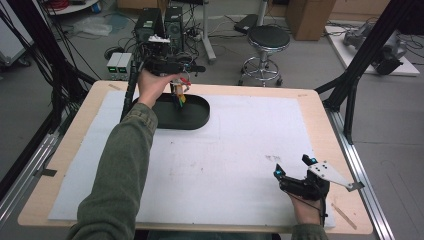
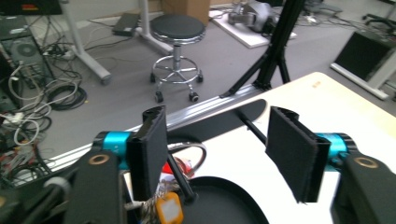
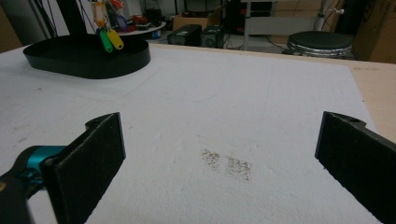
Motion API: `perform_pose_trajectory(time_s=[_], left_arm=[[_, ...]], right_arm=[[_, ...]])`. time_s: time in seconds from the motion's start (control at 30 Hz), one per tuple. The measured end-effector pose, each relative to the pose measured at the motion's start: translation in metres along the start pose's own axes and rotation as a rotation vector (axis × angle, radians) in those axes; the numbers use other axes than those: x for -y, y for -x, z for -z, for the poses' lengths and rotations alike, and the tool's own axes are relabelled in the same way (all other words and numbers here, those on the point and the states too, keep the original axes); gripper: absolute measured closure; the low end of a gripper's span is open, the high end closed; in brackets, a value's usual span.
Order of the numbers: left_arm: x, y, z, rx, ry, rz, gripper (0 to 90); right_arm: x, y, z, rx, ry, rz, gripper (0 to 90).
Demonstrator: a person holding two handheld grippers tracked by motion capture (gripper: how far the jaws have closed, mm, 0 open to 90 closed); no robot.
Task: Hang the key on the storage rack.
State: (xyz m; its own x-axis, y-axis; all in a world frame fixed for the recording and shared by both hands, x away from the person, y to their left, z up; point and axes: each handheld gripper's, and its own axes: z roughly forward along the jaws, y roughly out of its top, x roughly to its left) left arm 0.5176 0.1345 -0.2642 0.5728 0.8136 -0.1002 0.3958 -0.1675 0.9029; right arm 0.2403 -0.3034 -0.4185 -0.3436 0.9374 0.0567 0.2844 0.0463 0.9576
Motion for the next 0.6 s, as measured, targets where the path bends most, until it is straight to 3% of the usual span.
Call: perform_pose_trajectory(time_s=[0.07,0.17,0.27,0.33,0.6], left_arm=[[0.0,0.001,0.004,0.015,-0.006,-0.012,33.7],[0.001,0.005,0.009,0.009,-0.031,-0.044,16.6],[0.004,0.004,0.011,-0.001,-0.085,-0.035,1.6],[0.006,0.001,0.016,-0.021,-0.076,-0.023,1.6],[0.015,-0.005,0.031,-0.003,-0.09,-0.013,1.6]], right_arm=[[0.0,0.0,0.0,-0.002,-0.001,0.0,0.5],[0.0,-0.001,0.0,-0.004,-0.004,-0.002,0.5],[0.0,-0.001,0.0,-0.003,-0.003,-0.001,0.5],[0.0,-0.001,0.0,-0.001,-0.001,0.003,0.5],[-0.001,-0.001,-0.001,-0.006,-0.003,0.006,0.5]])
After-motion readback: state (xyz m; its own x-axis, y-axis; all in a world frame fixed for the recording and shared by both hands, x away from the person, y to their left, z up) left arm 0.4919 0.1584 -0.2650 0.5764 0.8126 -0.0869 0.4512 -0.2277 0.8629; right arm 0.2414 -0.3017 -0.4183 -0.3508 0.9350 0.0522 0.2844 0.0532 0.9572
